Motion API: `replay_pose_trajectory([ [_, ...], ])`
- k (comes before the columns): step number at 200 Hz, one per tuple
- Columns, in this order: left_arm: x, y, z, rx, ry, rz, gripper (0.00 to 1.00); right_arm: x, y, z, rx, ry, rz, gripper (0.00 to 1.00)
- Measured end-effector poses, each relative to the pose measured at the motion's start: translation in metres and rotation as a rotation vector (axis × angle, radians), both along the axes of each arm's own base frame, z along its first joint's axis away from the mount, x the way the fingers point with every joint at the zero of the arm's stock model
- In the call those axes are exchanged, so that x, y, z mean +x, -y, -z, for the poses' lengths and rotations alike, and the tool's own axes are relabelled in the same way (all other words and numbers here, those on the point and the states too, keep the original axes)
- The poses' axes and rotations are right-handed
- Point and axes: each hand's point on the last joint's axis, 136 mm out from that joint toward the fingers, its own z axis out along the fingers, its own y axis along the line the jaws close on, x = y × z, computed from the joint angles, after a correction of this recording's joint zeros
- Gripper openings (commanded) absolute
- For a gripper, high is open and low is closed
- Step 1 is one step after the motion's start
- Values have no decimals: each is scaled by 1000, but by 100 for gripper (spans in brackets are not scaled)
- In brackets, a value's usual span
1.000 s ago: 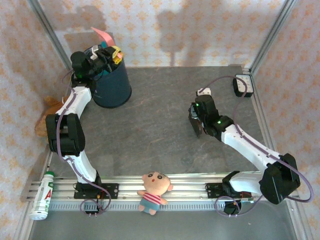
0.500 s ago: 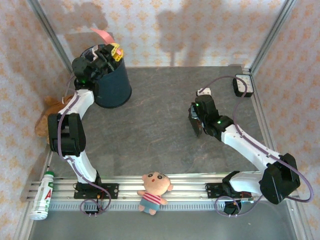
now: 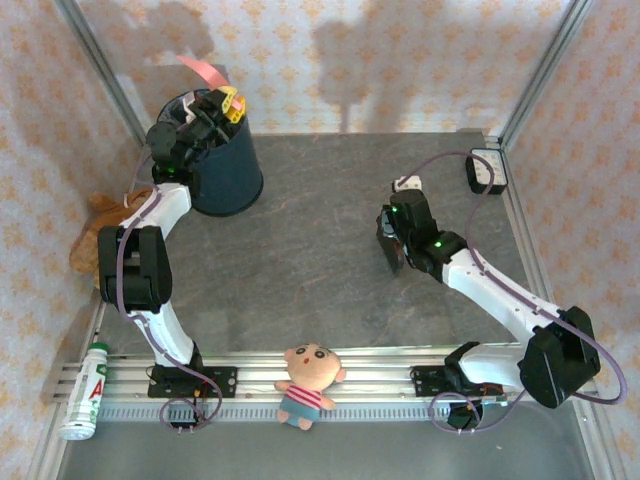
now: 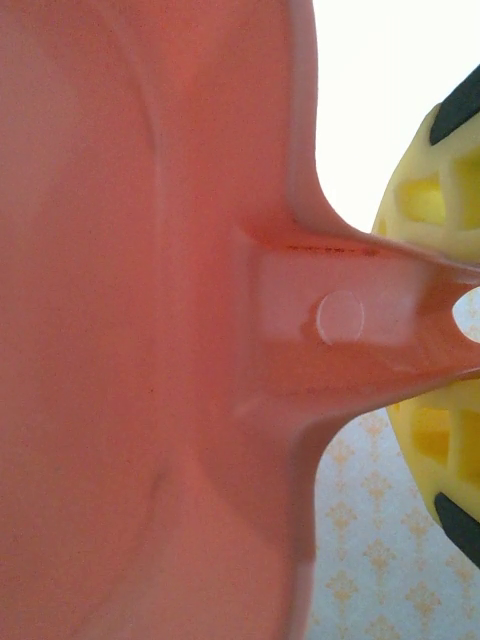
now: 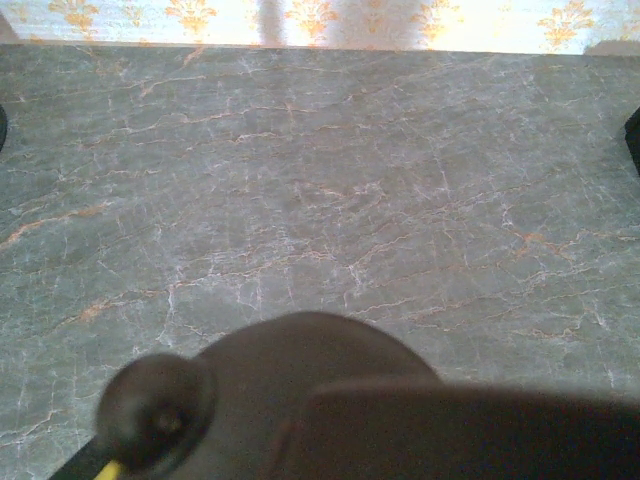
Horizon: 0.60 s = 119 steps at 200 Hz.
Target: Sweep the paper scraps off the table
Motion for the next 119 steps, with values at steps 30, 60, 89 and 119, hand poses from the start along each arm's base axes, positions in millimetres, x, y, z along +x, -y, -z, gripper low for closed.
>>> replay_pose_trajectory([
  [30,0,0,1,0,-6,1,0,0,0,0,2,0,1,0],
  [60,1,3,13,33,-78,7,0,0,0,0,2,0,1,0],
  [89,-1,6,17,131,-117,3,0,0,0,0,2,0,1,0],
  [119,-7,8,16,252,-121,-10,0,0,0,0,2,0,1,0],
])
